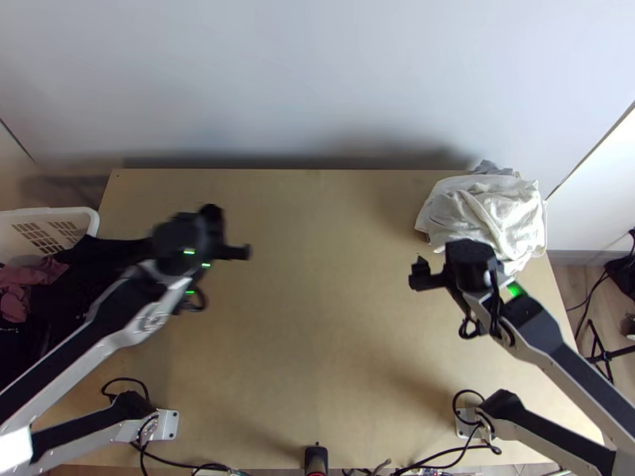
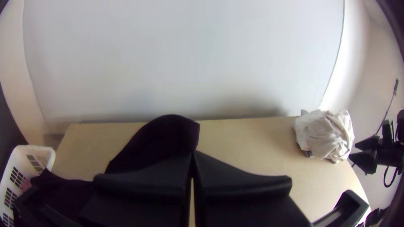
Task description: Fold the t-shirt
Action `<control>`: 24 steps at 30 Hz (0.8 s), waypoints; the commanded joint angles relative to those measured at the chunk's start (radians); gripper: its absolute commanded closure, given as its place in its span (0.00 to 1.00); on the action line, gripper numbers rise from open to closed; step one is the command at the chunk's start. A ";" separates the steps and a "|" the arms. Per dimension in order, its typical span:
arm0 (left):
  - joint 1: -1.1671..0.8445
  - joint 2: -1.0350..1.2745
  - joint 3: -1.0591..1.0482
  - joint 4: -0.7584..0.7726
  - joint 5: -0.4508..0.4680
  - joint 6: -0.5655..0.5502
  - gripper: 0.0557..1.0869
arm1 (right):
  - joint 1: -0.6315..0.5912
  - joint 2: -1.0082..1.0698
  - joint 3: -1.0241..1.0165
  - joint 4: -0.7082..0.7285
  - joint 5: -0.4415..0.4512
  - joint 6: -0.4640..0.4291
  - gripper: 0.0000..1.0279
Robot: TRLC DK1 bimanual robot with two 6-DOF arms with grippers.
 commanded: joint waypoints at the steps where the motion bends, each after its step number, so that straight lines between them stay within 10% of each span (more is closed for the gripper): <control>1: -0.169 0.258 0.010 0.194 -0.053 0.009 0.97 | -0.037 -0.121 -0.146 0.050 -0.007 0.024 0.05; 24: -0.293 1.083 0.829 0.315 -0.131 0.013 0.97 | -0.072 -0.206 -0.148 0.043 -0.015 0.033 0.07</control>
